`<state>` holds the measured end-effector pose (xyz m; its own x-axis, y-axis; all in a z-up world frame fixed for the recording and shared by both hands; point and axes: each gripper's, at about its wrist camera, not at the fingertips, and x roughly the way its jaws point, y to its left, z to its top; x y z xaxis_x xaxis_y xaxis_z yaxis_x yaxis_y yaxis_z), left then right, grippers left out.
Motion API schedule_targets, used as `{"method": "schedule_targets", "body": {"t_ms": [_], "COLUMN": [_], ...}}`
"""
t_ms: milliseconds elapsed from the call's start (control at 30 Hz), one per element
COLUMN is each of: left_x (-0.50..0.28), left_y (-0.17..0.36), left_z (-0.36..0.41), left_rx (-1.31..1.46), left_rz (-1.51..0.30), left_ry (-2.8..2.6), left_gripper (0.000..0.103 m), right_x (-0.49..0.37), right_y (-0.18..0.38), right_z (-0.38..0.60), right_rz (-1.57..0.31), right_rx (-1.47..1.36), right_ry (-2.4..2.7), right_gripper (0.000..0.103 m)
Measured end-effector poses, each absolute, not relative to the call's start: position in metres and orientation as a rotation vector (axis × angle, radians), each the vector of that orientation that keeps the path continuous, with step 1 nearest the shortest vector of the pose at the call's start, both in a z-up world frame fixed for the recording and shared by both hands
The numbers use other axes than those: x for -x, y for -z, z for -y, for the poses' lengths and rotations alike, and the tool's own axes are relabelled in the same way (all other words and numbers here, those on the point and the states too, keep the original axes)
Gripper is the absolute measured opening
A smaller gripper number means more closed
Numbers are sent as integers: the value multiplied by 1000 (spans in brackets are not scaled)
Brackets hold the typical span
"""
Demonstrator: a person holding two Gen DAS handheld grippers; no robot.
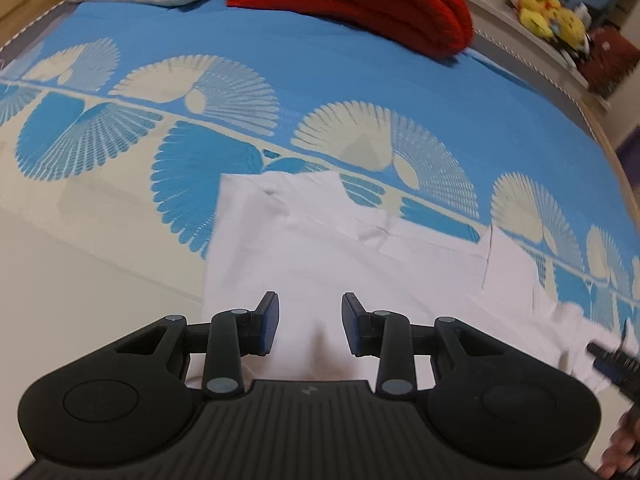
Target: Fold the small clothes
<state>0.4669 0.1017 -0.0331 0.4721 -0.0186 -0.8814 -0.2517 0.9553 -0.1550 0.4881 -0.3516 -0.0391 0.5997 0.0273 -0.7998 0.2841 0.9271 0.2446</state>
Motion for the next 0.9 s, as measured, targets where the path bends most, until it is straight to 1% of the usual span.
{"method": "schedule_targets", "body": {"t_ms": [167,433,700,733,767,833,900], "left_x": [-465,-466,-466,-466,-466,-466,-466], "left_y": [34,34,36,36,37,37,38], "left_z": [-88,-72,-71,-72,-72,-73,-74], "left_rx": [237,204,197,195,194,194,196], "left_rz": [-1072,-1073,-1077,-1078,-1079,-1084,-1085], "left_ry": [-118,-86,-81,-82,-83,-83,-82], "left_gripper": [38,39,41,42,42,42,43], "right_x": [-486,-485,-481,-479,-477,-475,-475], "right_y": [31,26,44,48,56,72,86], "right_z": [358,362,449,459,472,491,505], "right_rz": [-883,-831,-834,-836,-851,-893,-918], "right_rx": [-398,-364,-472,-480,-482,-481,-482], "right_ry": [176,187,466,513,567,645,701], "right_gripper": [49,49,49,53,62,70,70]}}
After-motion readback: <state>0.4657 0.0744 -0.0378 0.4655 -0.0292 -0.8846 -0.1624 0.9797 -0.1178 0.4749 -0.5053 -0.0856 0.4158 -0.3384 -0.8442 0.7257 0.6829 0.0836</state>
